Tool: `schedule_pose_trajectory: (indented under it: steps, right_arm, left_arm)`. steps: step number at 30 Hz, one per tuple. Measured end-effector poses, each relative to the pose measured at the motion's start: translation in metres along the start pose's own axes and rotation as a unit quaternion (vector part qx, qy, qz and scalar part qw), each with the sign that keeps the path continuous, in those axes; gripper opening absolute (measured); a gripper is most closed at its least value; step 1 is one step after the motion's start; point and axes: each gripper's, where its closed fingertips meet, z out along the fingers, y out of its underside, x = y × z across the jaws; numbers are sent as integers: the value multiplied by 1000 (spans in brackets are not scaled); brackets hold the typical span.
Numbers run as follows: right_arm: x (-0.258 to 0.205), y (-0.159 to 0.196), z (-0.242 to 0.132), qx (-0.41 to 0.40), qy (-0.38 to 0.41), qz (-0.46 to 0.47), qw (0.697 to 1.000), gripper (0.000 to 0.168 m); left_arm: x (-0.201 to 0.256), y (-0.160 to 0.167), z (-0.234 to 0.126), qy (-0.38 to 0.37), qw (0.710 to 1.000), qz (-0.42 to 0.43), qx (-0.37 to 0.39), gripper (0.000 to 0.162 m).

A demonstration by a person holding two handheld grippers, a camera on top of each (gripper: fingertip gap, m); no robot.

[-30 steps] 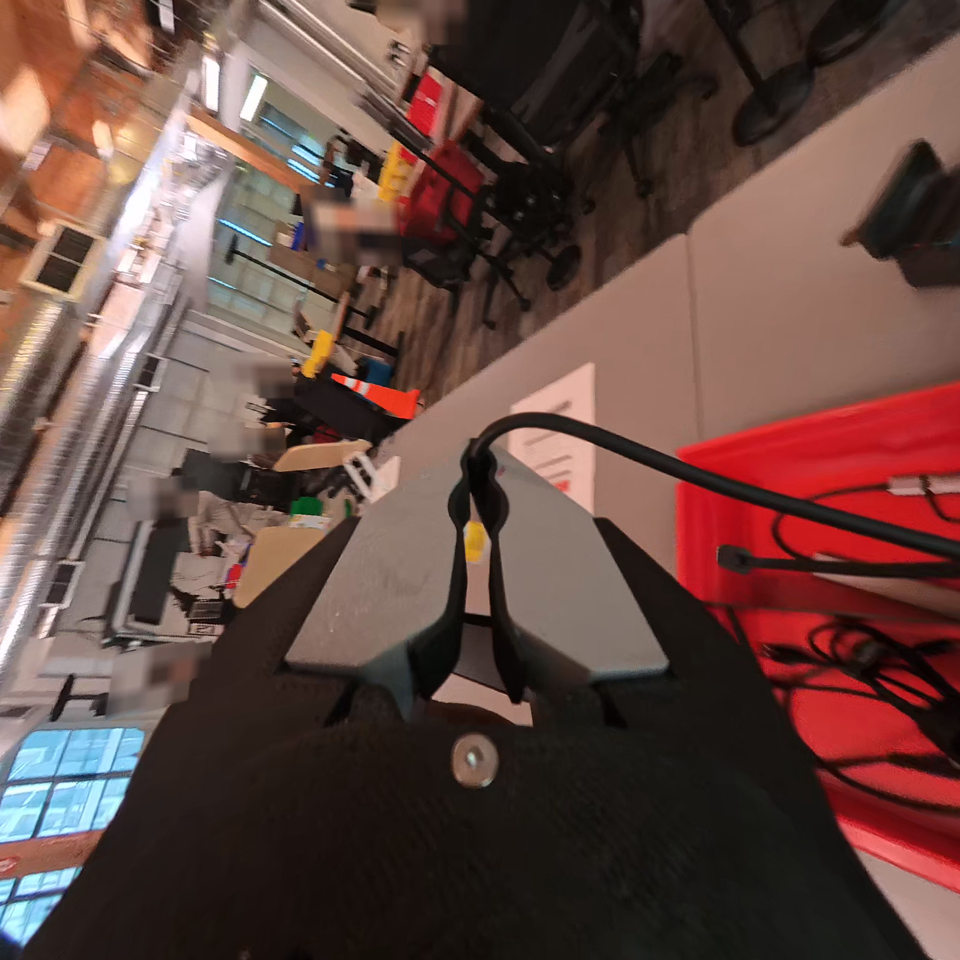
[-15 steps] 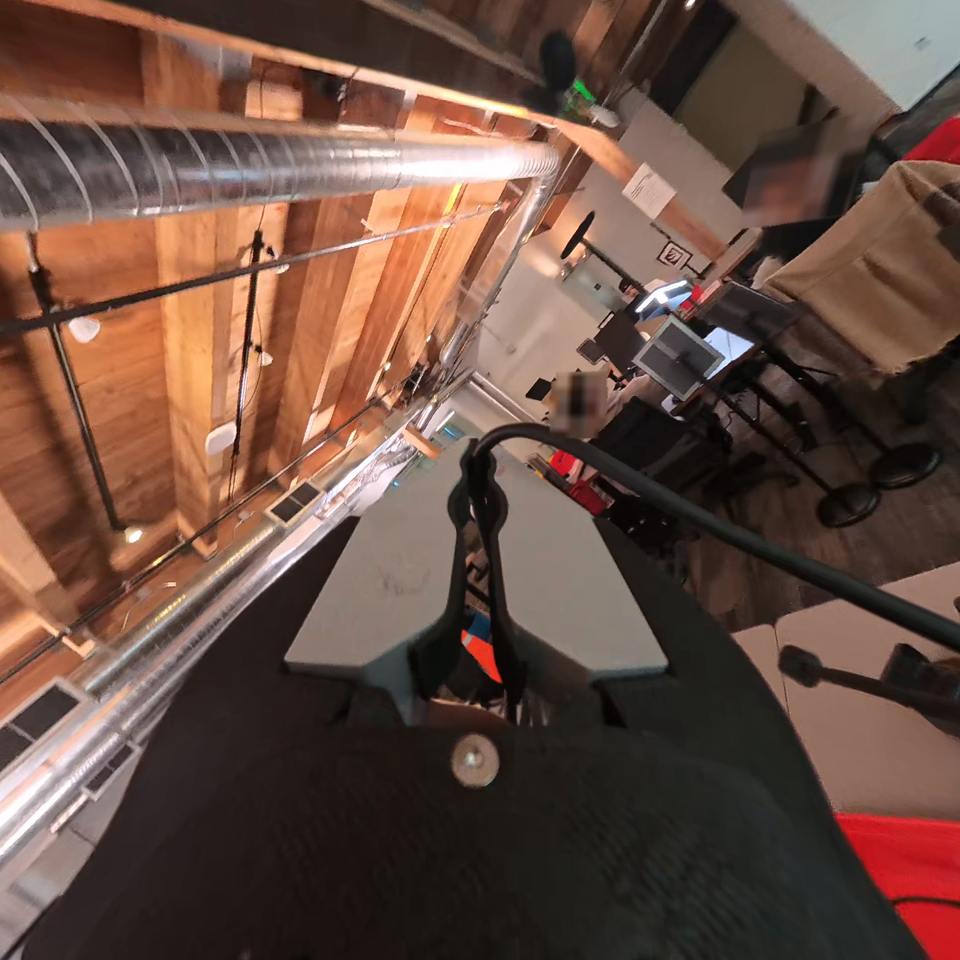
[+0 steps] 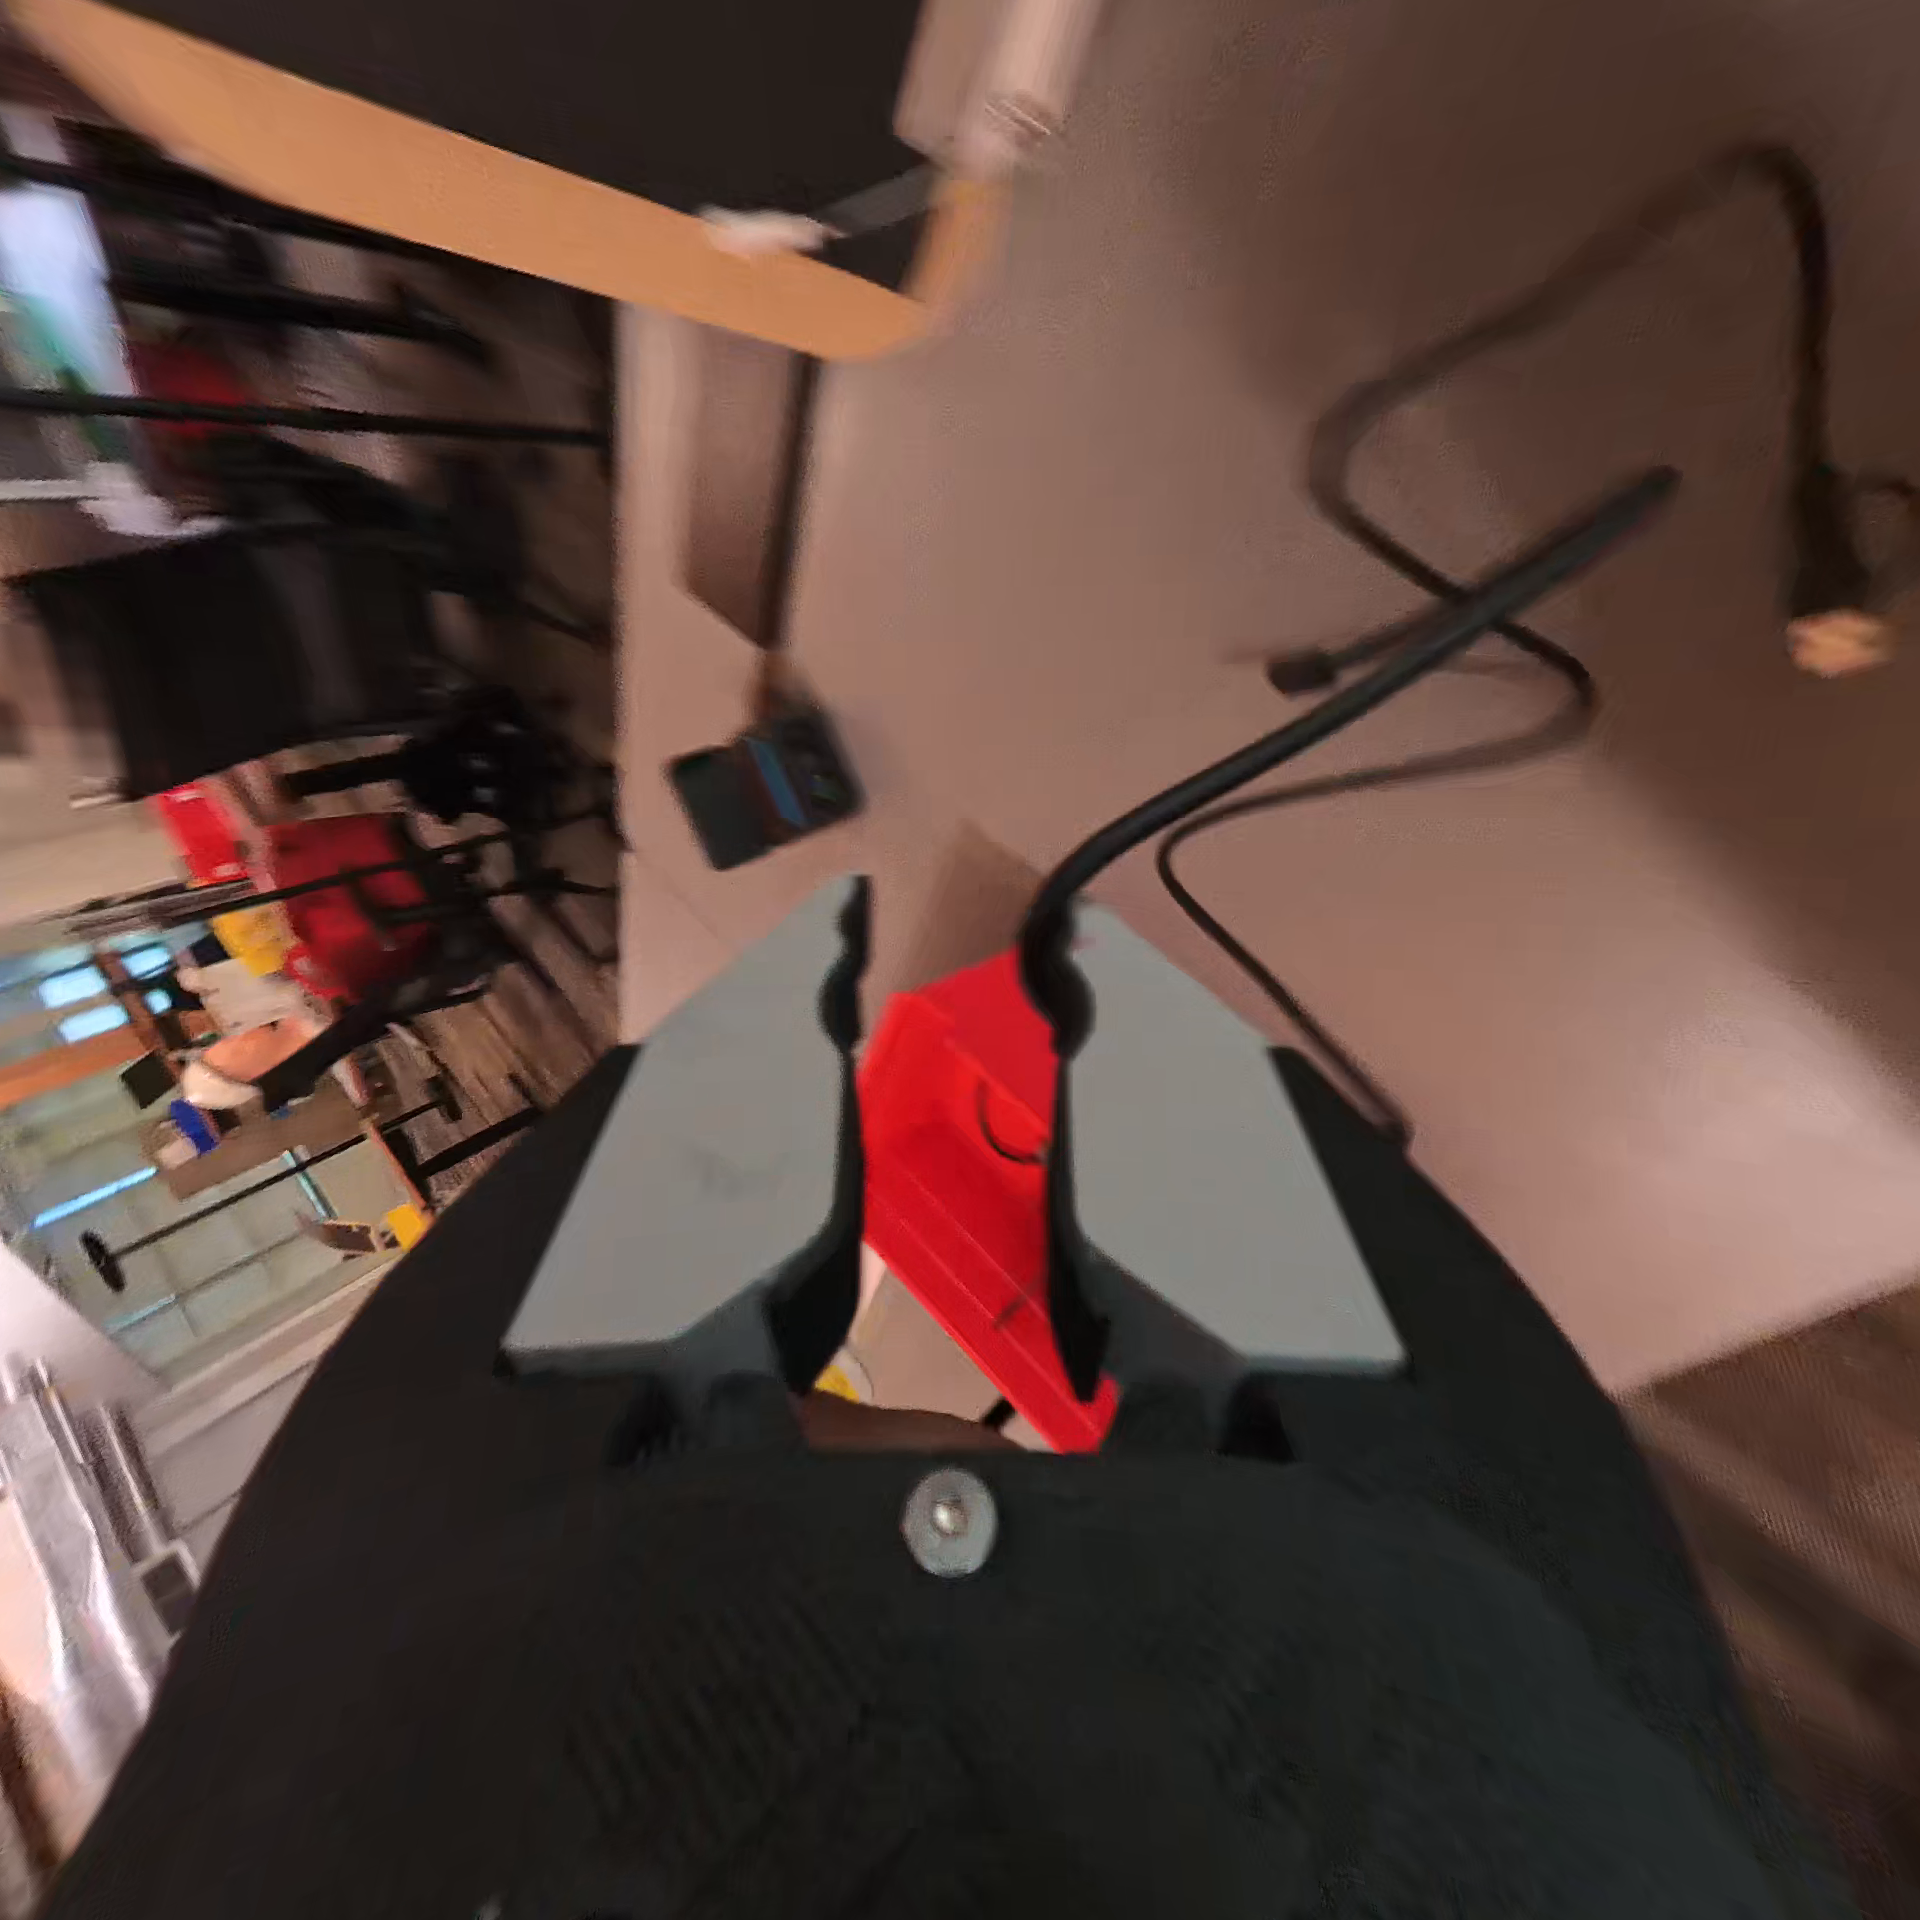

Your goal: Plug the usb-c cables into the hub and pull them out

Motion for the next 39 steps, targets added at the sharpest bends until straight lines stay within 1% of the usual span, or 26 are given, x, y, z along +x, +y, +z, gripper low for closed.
schedule_pose_trajectory:
  steps: [1, 2, 4, 6, 9, 12, 14, 16, 18, 20, 23, 25, 29, 32, 36, 39]
  right_arm:
    - [0, 1, 1, -3, 4, -6, 1000, 45]
    - [0, 2, 2, -7, 6, -11, 1000, 45]
    - [-2, 6, 5, -16, 6, -17, 1000, 45]
    - [-2, 9, 7, -22, 8, -22, 999, 45]
    - [-4, 11, 9, -27, 2, -19, 999, 45]
    - [-9, 12, 10, -28, -9, -17, 999, 45]
    - [-12, 15, 12, -35, -12, -23, 999, 45]
    - [-16, 18, 14, -42, -15, -31, 998, 45]
    - [-20, 22, 16, -48, -20, -38, 998, 45]
    - [-25, 26, 19, -55, -26, -41, 997, 45]
    - [-32, 34, 22, -69, -38, -45, 996, 45]
    - [-38, 37, 23, -73, -49, -51, 995, 45]
    - [-52, 46, 28, -84, -75, -58, 992, 48]
    - [-55, 48, 29, -91, -80, -59, 991, 52]
    - [-54, 42, 26, -71, -93, -40, 992, 52]
    - [-52, 41, 26, -70, -97, -25, 992, 52]
  left_arm:
    - [23, 6, 11, 32, 999, 22, -22, 49]
    - [33, 8, 18, 45, 998, 34, -33, 54]
    - [26, 6, 21, 31, 999, 34, -23, 53]
    - [6, 6, 15, 27, 1000, 0, -6, 52]
    - [-20, 24, 7, 45, 997, -58, 5, 52]
    - [-48, 61, 21, 33, 993, -115, 5, 51]
    - [-51, 94, 44, 49, 986, -158, -9, 51]
    - [-51, 133, 74, 53, 981, -182, -38, 51]
    - [-46, 171, 103, 62, 975, -201, -68, 50]
    - [-37, 202, 128, 81, 967, -228, -85, 50]
    - [-24, 237, 161, 112, 953, -263, -100, 49]
    - [-13, 252, 179, 134, 947, -270, -108, 49]
    - [6, 263, 205, 175, 943, -263, -106, 49]
    - [18, 259, 217, 209, 938, -259, -99, 49]
    - [32, 255, 230, 233, 943, -218, -89, 50]
    - [42, 247, 234, 246, 950, -180, -64, 49]
